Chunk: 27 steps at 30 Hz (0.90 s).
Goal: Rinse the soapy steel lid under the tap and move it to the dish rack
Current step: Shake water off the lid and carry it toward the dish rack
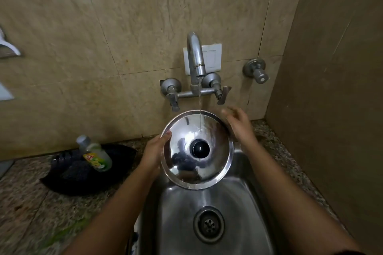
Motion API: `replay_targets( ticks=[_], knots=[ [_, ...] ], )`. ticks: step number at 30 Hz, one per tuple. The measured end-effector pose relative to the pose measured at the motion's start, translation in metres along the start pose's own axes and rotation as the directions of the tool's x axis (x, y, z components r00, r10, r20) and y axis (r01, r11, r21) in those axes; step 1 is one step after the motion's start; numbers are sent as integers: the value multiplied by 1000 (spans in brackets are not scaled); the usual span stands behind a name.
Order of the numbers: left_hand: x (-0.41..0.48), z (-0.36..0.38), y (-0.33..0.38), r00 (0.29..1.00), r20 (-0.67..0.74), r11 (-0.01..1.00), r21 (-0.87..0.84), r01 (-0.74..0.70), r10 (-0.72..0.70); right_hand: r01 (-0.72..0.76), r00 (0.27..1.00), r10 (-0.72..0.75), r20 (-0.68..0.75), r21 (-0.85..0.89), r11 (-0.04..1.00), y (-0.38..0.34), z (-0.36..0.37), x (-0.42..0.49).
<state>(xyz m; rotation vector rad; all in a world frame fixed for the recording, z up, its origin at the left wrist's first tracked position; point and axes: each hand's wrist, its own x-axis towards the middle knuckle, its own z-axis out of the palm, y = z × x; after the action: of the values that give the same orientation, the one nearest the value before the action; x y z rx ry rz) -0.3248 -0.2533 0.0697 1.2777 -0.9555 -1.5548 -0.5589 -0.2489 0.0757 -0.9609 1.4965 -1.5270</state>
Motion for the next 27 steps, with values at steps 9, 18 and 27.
replay_targets(
  ticks=[9,18,27],
  knots=[
    [-16,-2,23,986,-137,991,111,-77,92,102,904,-360,-232,-700,707,-20,43,20],
    [-36,-13,21,968,-141,964,200,-176,206,-19,999,9,-31,-311,950,-2,24,-16],
    [-51,-19,8,953,-192,959,-114,-259,234,-144,924,96,370,104,984,36,-16,-80]
  ],
)
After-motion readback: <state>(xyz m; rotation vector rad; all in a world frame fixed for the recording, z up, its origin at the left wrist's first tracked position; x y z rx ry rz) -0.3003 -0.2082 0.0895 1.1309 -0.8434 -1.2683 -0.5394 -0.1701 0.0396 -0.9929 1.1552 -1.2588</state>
